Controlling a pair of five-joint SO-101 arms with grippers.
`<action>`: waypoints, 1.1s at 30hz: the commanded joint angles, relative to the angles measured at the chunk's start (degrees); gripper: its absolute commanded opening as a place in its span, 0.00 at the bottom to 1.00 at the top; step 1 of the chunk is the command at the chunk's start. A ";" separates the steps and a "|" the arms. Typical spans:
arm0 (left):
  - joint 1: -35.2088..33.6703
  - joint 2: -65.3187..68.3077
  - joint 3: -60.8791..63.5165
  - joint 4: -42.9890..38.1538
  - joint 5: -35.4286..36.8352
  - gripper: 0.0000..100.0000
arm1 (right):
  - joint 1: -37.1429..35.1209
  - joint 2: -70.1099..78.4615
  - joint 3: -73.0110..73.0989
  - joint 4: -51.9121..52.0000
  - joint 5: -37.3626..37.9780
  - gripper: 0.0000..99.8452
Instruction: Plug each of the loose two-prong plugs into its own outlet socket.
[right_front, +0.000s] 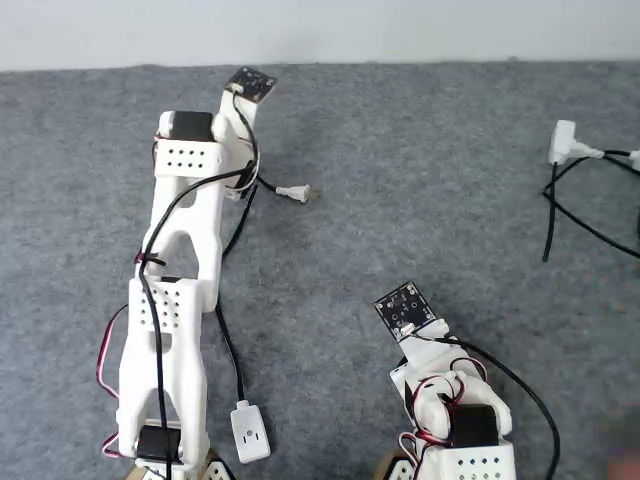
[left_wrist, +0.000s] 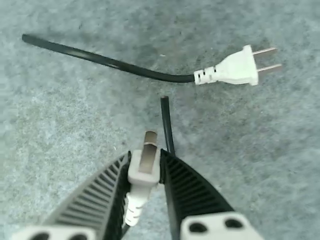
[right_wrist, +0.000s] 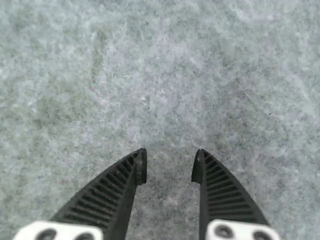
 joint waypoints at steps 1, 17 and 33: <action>-0.44 -3.96 -6.29 2.37 0.88 0.03 | 0.48 -0.40 0.97 0.40 0.62 0.16; -2.73 -45.45 16.92 2.29 4.84 0.01 | 0.31 -0.40 0.97 0.40 0.53 0.16; -2.73 -83.52 62.55 -1.58 -5.98 0.01 | -6.90 -0.40 0.97 -3.21 0.62 0.16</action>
